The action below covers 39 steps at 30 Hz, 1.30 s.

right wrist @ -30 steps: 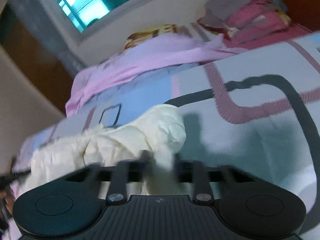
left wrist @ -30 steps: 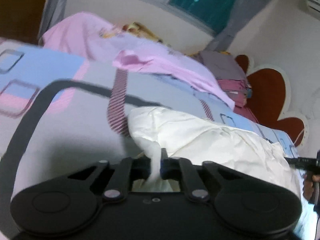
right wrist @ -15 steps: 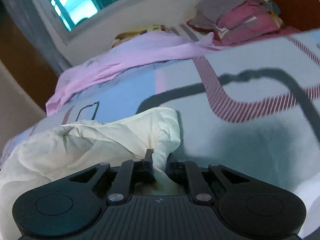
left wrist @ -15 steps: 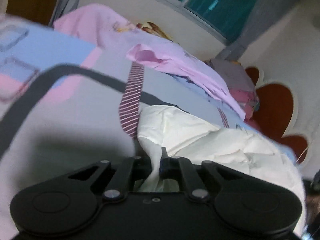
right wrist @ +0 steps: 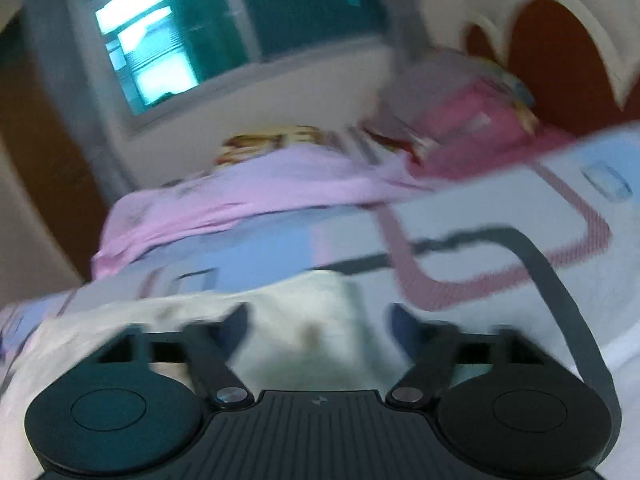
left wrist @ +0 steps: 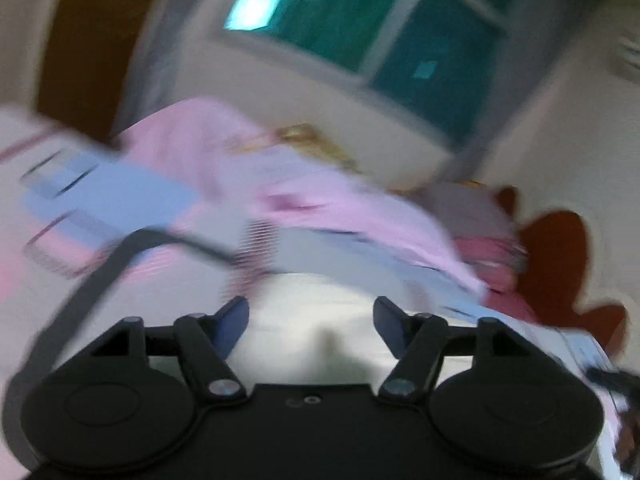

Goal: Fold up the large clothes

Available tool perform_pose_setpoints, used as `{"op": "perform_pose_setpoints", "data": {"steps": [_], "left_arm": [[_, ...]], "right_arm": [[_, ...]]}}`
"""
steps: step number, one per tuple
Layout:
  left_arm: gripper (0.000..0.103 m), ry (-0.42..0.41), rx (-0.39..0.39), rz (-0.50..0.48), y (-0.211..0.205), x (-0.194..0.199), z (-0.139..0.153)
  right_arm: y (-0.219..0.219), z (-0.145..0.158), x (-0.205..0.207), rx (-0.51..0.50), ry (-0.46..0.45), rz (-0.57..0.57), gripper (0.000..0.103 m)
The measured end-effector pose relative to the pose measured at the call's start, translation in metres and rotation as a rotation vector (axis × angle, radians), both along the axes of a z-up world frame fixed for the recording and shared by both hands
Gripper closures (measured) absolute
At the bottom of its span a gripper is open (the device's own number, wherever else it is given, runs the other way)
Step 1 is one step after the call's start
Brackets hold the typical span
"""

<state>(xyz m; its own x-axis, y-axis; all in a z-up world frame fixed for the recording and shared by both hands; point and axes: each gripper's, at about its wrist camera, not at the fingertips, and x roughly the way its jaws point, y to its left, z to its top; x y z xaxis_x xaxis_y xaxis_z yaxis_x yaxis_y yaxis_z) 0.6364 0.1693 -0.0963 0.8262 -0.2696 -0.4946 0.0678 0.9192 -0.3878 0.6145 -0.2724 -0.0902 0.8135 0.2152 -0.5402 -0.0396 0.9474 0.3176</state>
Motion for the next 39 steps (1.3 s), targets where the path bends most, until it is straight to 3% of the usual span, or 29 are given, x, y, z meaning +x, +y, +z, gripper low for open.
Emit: {"op": "perform_pose_setpoints", "data": {"steps": [5, 9, 12, 17, 21, 24, 26, 27, 29, 32, 34, 39], "left_arm": [[0.039, -0.033, 0.147, -0.230, -0.121, -0.006, 0.012], [0.039, 0.031, 0.231, -0.296, -0.171, 0.006, -0.012], [0.037, 0.089, 0.259, -0.294, -0.178, 0.018, -0.038], [0.037, 0.077, 0.312, -0.284, -0.180, 0.017, -0.055], [0.037, 0.100, 0.336, -0.293, -0.184, 0.018, -0.057], [0.039, 0.101, 0.353, -0.290, -0.179, 0.008, -0.043], [0.033, 0.049, 0.361, -0.275, -0.173, -0.012, -0.029], [0.027, 0.019, 0.360, -0.270, -0.171, -0.023, -0.022], [0.025, -0.019, 0.347, -0.260, -0.169, -0.049, -0.012], [0.025, -0.015, 0.343, -0.257, -0.177, -0.072, -0.016], [0.024, 0.006, 0.377, -0.244, -0.183, -0.074, -0.028], [0.023, 0.025, 0.405, -0.185, -0.182, -0.069, -0.048]], "right_arm": [[0.103, 0.009, -0.003, -0.111, -0.052, 0.214, 0.039], [0.140, -0.020, 0.016, -0.194, 0.035, 0.241, 0.039], [0.142, -0.046, 0.023, -0.207, 0.058, 0.254, 0.039], [0.140, -0.068, 0.032, -0.212, 0.076, 0.260, 0.039], [0.145, -0.070, 0.034, -0.246, 0.101, 0.270, 0.039], [0.141, -0.051, 0.022, -0.269, 0.104, 0.241, 0.039], [0.130, -0.028, -0.004, -0.228, 0.014, 0.222, 0.039], [0.127, -0.021, -0.016, -0.208, -0.004, 0.242, 0.039], [0.124, -0.014, -0.040, -0.218, -0.030, 0.257, 0.039], [0.121, -0.024, -0.058, -0.205, -0.002, 0.265, 0.039], [0.123, -0.038, -0.061, -0.238, 0.031, 0.252, 0.039], [0.116, -0.064, -0.055, -0.212, 0.069, 0.237, 0.039]]}}
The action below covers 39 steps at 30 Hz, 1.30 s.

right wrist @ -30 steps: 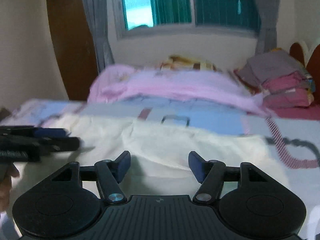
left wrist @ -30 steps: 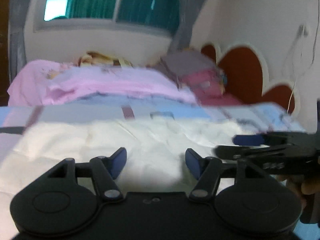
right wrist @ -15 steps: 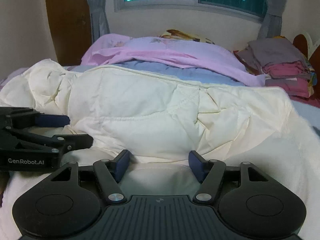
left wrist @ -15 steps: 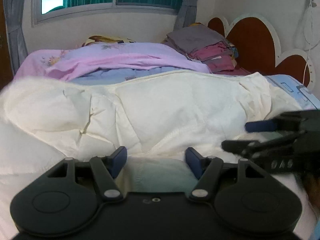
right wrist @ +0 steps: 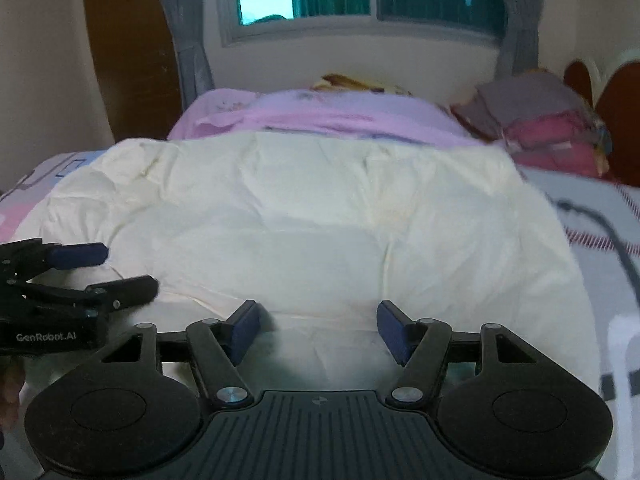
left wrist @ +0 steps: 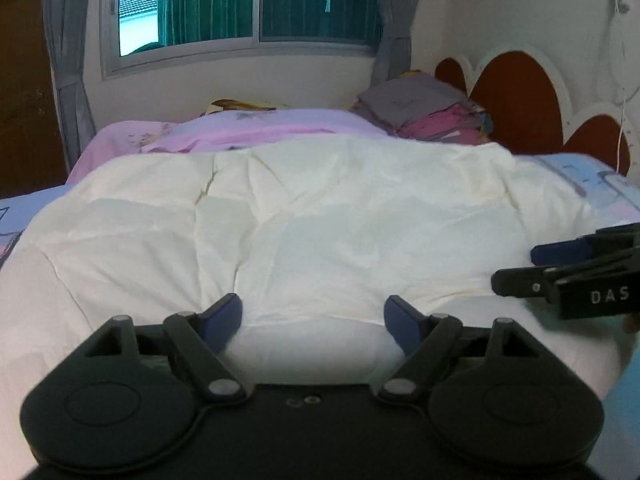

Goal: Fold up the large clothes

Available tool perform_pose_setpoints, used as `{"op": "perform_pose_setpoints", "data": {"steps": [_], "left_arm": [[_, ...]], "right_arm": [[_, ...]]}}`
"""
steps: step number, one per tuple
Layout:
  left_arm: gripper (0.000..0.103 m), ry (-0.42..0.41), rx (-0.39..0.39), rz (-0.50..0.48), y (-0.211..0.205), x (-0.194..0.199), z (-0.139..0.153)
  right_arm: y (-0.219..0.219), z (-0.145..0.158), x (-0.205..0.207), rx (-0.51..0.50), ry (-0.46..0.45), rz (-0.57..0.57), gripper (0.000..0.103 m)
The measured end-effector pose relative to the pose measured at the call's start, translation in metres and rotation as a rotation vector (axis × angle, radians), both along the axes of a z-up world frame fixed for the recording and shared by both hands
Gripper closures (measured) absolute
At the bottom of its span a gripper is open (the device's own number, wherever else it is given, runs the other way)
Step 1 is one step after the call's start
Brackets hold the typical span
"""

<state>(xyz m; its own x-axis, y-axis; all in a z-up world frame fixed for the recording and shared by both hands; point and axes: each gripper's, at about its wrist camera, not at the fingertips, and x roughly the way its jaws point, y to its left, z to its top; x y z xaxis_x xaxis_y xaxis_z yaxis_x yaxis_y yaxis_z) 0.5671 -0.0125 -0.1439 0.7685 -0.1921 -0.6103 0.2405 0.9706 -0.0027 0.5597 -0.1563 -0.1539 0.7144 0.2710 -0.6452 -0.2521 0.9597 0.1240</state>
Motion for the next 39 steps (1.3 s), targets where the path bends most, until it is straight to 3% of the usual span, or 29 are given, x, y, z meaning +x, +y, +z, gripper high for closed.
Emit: {"op": "perform_pose_setpoints", "data": {"steps": [3, 5, 6, 7, 8, 11, 12, 16, 17, 21, 25, 29, 31, 32, 36, 38, 39], "left_arm": [[0.022, 0.016, 0.025, -0.011, -0.001, 0.005, -0.001], [0.024, 0.035, 0.023, 0.005, 0.004, 0.001, 0.010], [0.020, 0.014, 0.039, 0.023, 0.009, -0.007, 0.017], [0.008, -0.027, 0.064, 0.040, 0.016, -0.017, 0.023], [0.004, -0.061, 0.092, 0.059, 0.026, -0.028, 0.024], [0.005, -0.024, 0.156, 0.138, 0.065, -0.043, 0.007], [0.005, -0.015, 0.136, 0.167, 0.079, -0.048, 0.004], [0.010, -0.017, 0.046, 0.320, 0.129, -0.075, 0.017], [0.011, -0.009, -0.012, 0.352, 0.141, -0.083, 0.020], [0.021, 0.054, -0.336, 0.459, 0.174, -0.106, 0.012], [0.031, 0.131, -0.631, 0.517, 0.191, -0.108, -0.013], [0.033, 0.126, -0.745, 0.534, 0.194, -0.096, -0.019], [0.039, 0.130, -0.766, 0.543, 0.198, -0.087, -0.024], [0.040, 0.129, -0.776, 0.546, 0.200, -0.085, -0.025], [0.046, 0.131, -0.817, 0.553, 0.203, -0.073, -0.032], [0.058, 0.141, -0.818, 0.545, 0.204, -0.068, -0.034], [0.069, 0.139, -0.818, 0.533, 0.202, -0.070, -0.034]], "right_arm": [[-0.001, 0.000, -0.002, -0.004, 0.019, 0.002, 0.039], [-0.010, 0.012, -0.007, 0.033, 0.047, -0.038, 0.039], [-0.022, 0.020, -0.017, 0.064, 0.036, -0.077, 0.039], [-0.033, 0.028, -0.029, 0.091, 0.018, -0.101, 0.037], [-0.049, 0.030, -0.041, 0.128, 0.011, -0.126, 0.019], [-0.084, 0.015, -0.060, 0.114, 0.073, -0.208, 0.018], [-0.096, 0.011, -0.067, 0.103, 0.081, -0.261, 0.018], [-0.154, 0.018, -0.111, 0.360, 0.063, -0.410, 0.018], [-0.165, 0.015, -0.119, 0.430, 0.079, -0.440, 0.018], [-0.186, -0.009, -0.142, 0.721, 0.141, -0.479, 0.018], [-0.182, -0.029, -0.141, 0.839, 0.163, -0.503, 0.018], [-0.182, -0.040, -0.129, 0.919, 0.166, -0.537, 0.020], [-0.181, -0.045, -0.121, 0.928, 0.169, -0.545, 0.036], [-0.179, -0.047, -0.116, 0.933, 0.174, -0.555, 0.038], [-0.174, -0.047, -0.110, 0.911, 0.163, -0.577, 0.039], [-0.171, -0.045, -0.109, 0.878, 0.165, -0.572, 0.058], [-0.170, -0.043, -0.109, 0.872, 0.157, -0.567, 0.062]]}}
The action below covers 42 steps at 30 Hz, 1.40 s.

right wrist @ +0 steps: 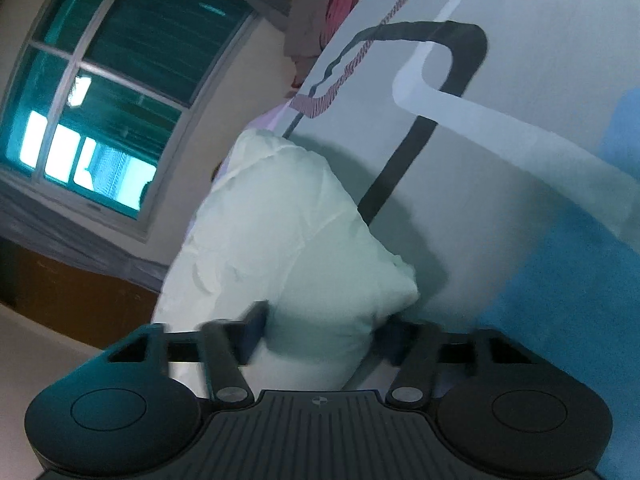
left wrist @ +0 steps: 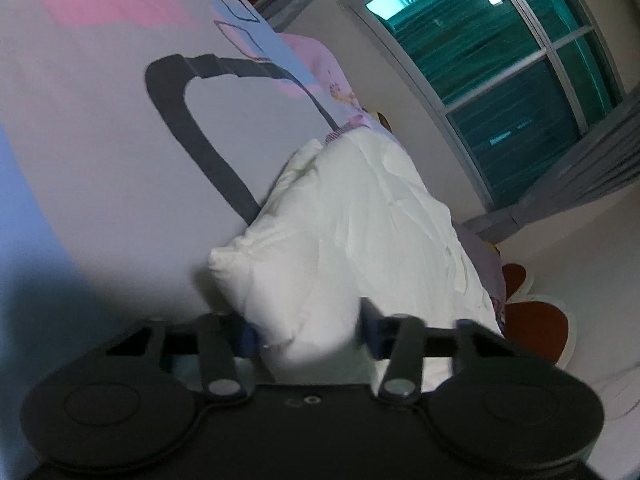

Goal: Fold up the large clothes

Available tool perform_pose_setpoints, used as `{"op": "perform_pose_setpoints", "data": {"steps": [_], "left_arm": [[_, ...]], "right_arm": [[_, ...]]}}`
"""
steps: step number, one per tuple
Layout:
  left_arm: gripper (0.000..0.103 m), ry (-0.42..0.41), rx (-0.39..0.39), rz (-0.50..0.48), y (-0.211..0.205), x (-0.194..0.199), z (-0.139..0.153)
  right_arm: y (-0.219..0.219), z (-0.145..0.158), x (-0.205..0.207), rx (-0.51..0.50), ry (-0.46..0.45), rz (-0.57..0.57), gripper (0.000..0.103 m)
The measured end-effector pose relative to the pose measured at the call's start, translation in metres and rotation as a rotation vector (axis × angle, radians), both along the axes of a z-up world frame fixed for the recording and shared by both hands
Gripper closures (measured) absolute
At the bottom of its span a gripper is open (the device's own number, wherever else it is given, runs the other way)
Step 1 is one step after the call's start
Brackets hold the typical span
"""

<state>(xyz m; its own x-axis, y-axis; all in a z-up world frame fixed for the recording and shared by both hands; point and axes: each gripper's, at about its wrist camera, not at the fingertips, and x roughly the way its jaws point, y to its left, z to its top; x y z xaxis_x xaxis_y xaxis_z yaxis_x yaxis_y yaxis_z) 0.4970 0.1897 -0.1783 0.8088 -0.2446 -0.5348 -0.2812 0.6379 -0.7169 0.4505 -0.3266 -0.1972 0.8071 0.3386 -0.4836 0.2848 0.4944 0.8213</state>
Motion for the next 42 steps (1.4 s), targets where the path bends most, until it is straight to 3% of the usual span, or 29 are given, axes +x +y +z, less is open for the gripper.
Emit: {"op": "perform_pose_setpoints", "data": {"steps": [2, 5, 16, 30, 38, 41, 42], "left_arm": [[0.078, -0.020, 0.011, -0.017, -0.002, 0.001, 0.002], [0.084, -0.046, 0.044, -0.025, -0.007, -0.007, 0.012], [0.085, -0.088, 0.083, -0.090, -0.012, -0.068, 0.051], [0.085, -0.040, 0.092, -0.103, -0.022, -0.212, 0.047], [0.085, -0.026, 0.075, -0.086, -0.021, -0.257, 0.031], [0.075, -0.018, 0.053, -0.076, -0.017, -0.258, 0.019], [0.063, -0.003, 0.038, -0.059, -0.015, -0.257, 0.014]], "right_arm": [[0.000, 0.005, -0.006, -0.031, -0.026, 0.013, 0.076], [0.007, 0.020, -0.009, -0.079, -0.061, 0.026, 0.081], [0.003, 0.059, -0.076, -0.151, -0.083, 0.067, 0.083], [-0.008, 0.057, -0.225, -0.175, -0.034, 0.083, 0.083], [-0.018, 0.045, -0.262, -0.168, 0.000, 0.097, 0.082], [-0.020, 0.033, -0.259, -0.167, 0.030, 0.103, 0.079], [-0.022, 0.028, -0.256, -0.162, 0.049, 0.101, 0.074]]}}
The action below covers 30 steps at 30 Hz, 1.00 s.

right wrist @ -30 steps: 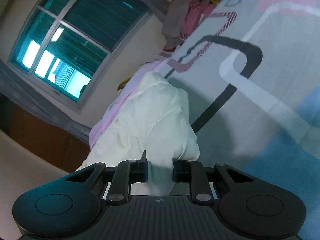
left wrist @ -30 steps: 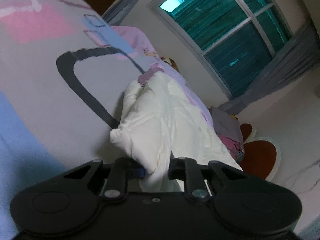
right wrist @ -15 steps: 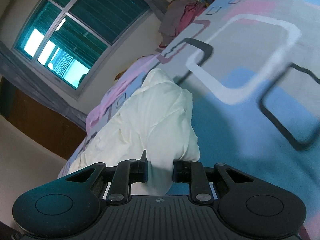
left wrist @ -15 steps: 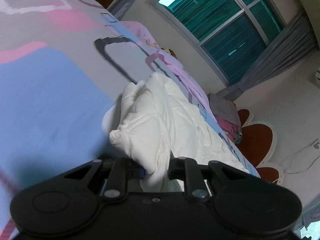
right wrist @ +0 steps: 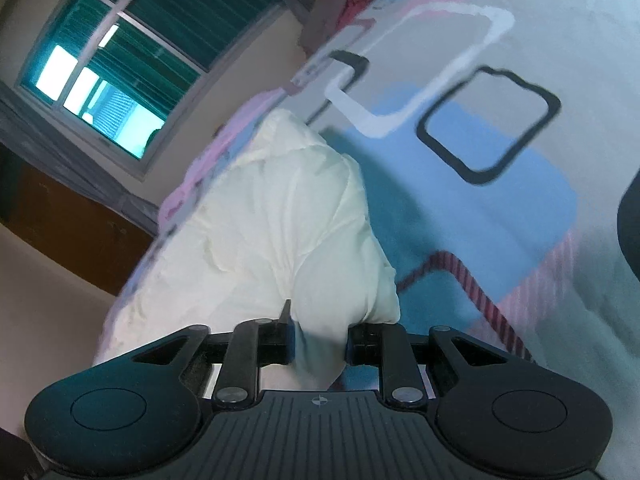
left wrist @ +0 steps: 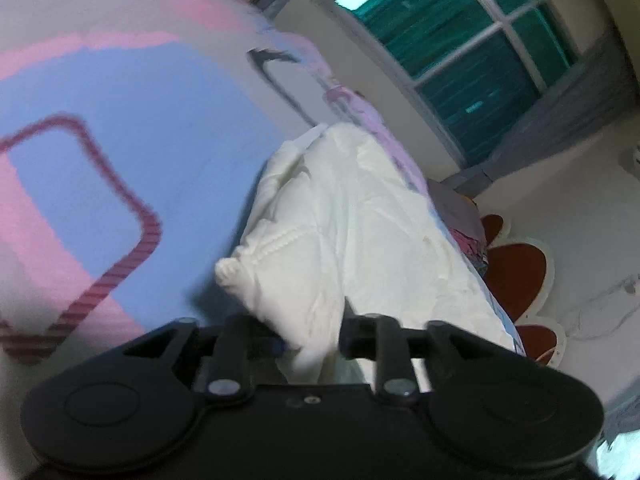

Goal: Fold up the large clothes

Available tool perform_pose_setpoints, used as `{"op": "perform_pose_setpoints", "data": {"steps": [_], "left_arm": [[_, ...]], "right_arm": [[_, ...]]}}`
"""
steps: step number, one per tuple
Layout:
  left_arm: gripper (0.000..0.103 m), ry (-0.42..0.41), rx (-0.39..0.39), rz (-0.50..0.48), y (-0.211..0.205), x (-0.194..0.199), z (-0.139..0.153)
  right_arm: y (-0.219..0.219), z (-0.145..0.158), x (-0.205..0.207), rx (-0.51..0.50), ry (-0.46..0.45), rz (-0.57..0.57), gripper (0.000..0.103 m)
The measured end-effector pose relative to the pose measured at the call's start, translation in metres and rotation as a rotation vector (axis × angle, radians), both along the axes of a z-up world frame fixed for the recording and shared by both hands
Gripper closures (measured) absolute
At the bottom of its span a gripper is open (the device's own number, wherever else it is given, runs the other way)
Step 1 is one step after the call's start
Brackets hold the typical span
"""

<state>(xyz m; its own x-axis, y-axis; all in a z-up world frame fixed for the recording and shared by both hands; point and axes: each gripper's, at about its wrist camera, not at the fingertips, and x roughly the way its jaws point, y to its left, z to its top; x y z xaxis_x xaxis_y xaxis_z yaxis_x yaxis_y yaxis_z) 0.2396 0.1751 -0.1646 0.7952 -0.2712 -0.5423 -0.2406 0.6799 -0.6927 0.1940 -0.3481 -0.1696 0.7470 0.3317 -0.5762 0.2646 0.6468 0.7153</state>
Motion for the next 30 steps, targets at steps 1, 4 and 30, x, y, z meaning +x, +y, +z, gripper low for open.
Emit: {"op": "perform_pose_setpoints", "data": {"steps": [1, 4, 30], "left_arm": [[0.050, 0.015, -0.009, 0.021, 0.002, -0.002, -0.004], [0.046, 0.002, -0.040, 0.076, 0.007, -0.009, -0.007], [0.064, -0.034, -0.130, 0.097, 0.020, 0.011, -0.019]], "right_arm": [[-0.002, -0.004, 0.002, 0.002, 0.019, -0.009, 0.061], [-0.013, -0.001, -0.010, -0.043, 0.012, -0.083, 0.040], [0.188, 0.056, 0.066, -0.340, -0.150, 0.325, 0.096]]}}
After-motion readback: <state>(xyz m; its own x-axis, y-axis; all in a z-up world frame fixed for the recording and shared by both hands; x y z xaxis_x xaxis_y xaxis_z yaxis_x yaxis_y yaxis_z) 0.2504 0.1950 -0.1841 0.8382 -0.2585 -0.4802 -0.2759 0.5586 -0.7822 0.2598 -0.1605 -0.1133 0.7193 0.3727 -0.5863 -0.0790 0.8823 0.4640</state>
